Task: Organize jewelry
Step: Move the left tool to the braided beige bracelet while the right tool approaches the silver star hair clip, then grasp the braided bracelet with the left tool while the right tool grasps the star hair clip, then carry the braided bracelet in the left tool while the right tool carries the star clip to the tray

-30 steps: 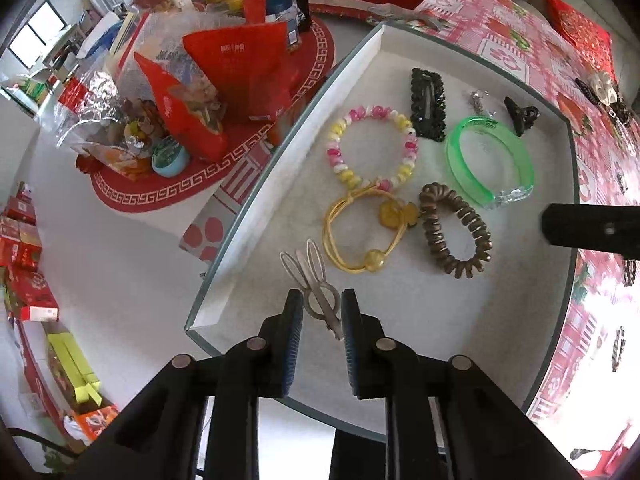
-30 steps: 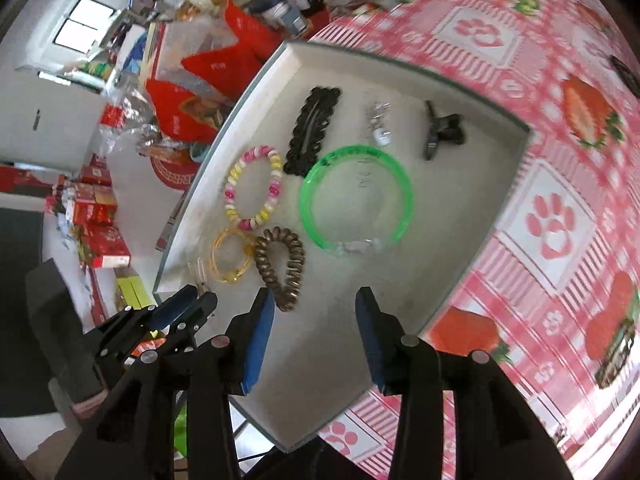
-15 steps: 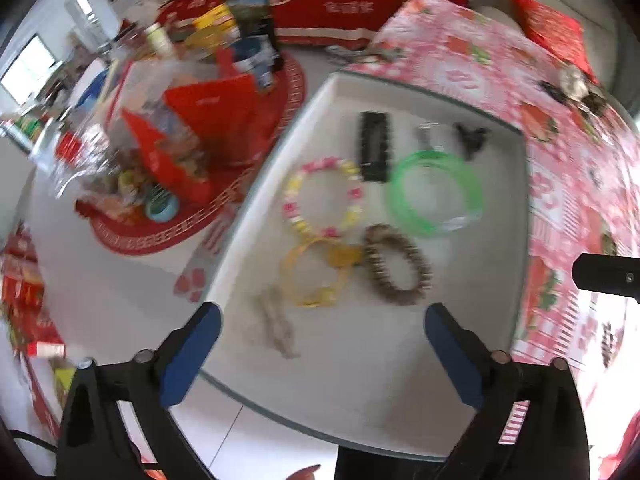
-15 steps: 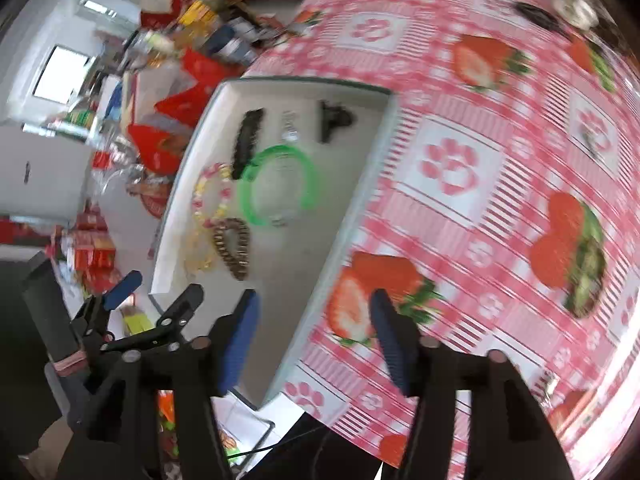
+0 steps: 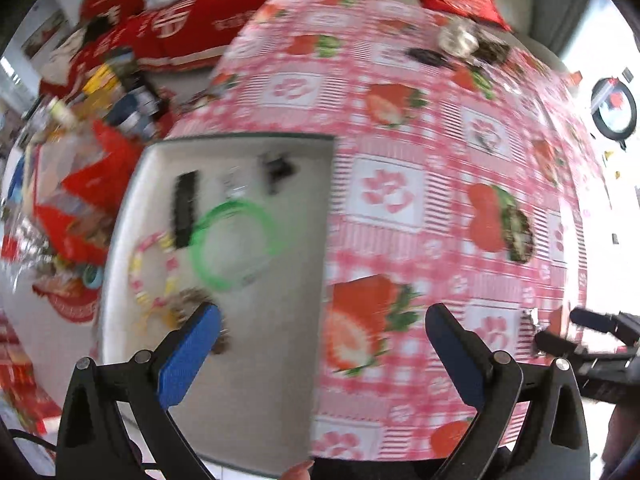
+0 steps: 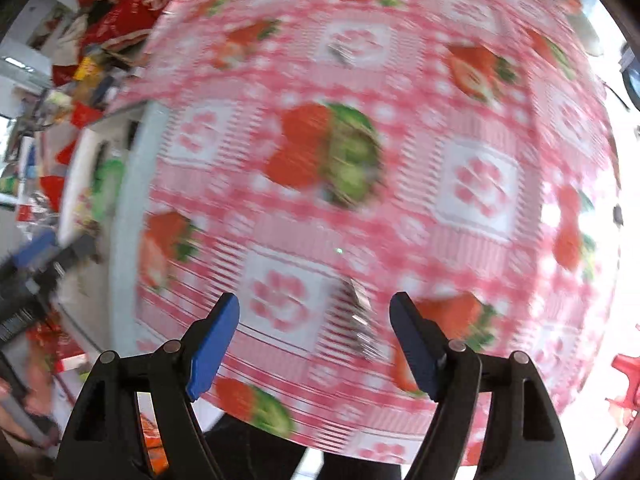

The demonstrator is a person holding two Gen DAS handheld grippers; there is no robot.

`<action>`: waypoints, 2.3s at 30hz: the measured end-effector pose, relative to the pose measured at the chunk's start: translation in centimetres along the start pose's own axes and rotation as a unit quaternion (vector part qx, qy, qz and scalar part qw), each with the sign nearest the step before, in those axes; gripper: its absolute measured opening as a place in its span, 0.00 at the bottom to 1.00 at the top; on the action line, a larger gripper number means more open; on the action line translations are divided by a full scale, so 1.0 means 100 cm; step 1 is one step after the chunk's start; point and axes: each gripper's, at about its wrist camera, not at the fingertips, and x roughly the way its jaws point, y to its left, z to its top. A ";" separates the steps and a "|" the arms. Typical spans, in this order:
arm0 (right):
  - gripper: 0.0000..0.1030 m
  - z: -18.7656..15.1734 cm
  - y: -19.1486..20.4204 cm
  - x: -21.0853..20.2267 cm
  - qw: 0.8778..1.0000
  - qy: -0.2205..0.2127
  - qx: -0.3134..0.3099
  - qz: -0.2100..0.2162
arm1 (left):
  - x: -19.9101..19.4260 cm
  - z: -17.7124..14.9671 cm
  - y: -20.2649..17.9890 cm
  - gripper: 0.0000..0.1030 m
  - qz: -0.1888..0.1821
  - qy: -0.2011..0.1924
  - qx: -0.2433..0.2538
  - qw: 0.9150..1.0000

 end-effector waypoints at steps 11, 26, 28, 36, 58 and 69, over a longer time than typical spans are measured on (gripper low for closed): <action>0.75 -0.032 -0.037 0.013 1.000 -0.011 0.017 -0.020 | 0.038 0.031 -0.083 1.00 -0.053 0.039 0.045 0.997; 0.58 -0.041 -0.014 0.026 0.997 -0.056 -0.014 -0.047 | 0.077 0.060 -0.150 0.90 -0.090 0.047 0.088 0.991; 0.54 -0.042 -0.012 0.030 0.997 -0.058 -0.016 -0.050 | 0.082 0.060 -0.156 0.90 -0.092 0.050 0.096 0.990; 0.28 -0.052 -0.004 0.035 0.993 -0.074 -0.030 -0.088 | 0.091 0.059 -0.184 0.83 -0.082 0.054 0.123 0.988; 0.17 -0.042 -0.081 0.003 0.997 -0.064 0.045 0.009 | 0.060 0.049 -0.188 0.17 -0.088 0.017 0.133 0.987; 0.17 -0.019 -0.108 -0.019 0.993 -0.057 0.078 0.067 | 0.021 0.036 -0.133 0.17 -0.101 -0.006 0.085 0.991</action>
